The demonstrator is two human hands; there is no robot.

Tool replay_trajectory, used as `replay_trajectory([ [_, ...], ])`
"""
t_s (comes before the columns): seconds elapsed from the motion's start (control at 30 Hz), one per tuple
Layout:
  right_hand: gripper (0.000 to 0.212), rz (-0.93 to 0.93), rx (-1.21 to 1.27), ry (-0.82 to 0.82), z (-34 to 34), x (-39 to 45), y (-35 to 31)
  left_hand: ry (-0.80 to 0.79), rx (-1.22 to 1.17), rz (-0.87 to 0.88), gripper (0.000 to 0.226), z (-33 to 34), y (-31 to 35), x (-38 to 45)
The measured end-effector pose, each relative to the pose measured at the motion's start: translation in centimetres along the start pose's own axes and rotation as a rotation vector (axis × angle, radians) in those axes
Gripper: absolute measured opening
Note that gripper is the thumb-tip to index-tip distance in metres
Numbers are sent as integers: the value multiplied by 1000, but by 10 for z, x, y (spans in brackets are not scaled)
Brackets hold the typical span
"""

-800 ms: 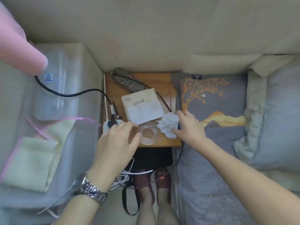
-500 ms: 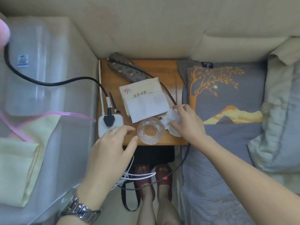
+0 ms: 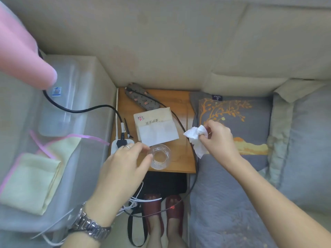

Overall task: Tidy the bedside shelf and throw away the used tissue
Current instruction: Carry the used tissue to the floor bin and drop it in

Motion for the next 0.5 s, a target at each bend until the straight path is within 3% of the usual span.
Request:
replay_trajectory([
  [0.5, 4, -456, 124, 116, -214, -92, -157, 322, -18, 50, 19, -174, 102, -108],
])
Point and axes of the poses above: each hand's wrist, its own x-axis towards the middle knuckle, its own z-axis out of the palm, y = z × x, the point moved 4 cm from there along x, towards the middle knuckle, and after that the axes turned 5 degrees about z, right-handed, at the moved point
